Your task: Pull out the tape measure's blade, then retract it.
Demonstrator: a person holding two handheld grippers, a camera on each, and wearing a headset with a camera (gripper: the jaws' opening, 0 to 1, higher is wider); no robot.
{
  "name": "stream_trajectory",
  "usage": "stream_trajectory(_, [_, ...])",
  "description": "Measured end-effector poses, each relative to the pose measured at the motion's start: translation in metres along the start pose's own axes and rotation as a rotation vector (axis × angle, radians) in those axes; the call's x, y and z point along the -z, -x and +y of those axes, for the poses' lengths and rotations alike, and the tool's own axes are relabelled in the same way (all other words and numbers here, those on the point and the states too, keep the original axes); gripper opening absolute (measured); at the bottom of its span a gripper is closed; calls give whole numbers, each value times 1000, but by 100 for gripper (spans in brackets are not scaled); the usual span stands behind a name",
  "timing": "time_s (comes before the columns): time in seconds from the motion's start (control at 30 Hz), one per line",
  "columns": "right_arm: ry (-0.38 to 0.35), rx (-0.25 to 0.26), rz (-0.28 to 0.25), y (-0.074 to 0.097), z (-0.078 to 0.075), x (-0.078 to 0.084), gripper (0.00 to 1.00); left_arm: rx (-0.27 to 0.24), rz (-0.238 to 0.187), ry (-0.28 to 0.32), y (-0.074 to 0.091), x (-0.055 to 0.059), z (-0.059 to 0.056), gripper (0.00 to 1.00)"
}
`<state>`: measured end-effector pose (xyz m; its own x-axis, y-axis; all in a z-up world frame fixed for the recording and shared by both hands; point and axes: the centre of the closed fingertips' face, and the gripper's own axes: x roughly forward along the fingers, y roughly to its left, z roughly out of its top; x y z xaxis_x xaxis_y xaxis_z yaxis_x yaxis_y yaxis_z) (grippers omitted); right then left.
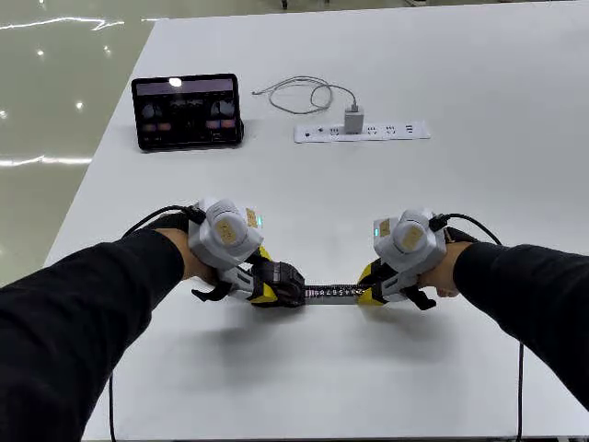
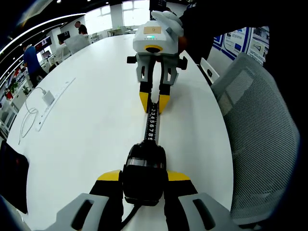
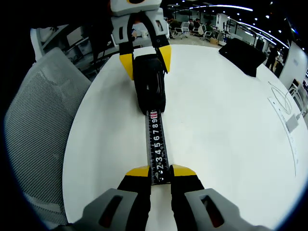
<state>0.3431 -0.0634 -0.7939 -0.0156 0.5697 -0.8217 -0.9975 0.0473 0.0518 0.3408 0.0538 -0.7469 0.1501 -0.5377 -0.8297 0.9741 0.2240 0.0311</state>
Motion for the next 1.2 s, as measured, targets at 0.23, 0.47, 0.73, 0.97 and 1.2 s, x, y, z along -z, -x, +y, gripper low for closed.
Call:
stream_trajectory(0.23, [-2,4,2,2,0,2,10,2,3,0,0,0,0,28])
stream_trajectory(0.47, [-7,6,5,5,0,5,10,-1,1,1,0,0,0,28])
stream_trajectory(0.73, [-14,8,6,8,0,11,10,1,3,-1,0,0,0,28])
stream_trajectory(0.97, [-17,15,11,11,0,16,10,-4,-3,4,0,0,0,28])
stream_trajectory(1.2, [-13,17,16,12,0,18,10,-4,5,4,-1,0,1,28])
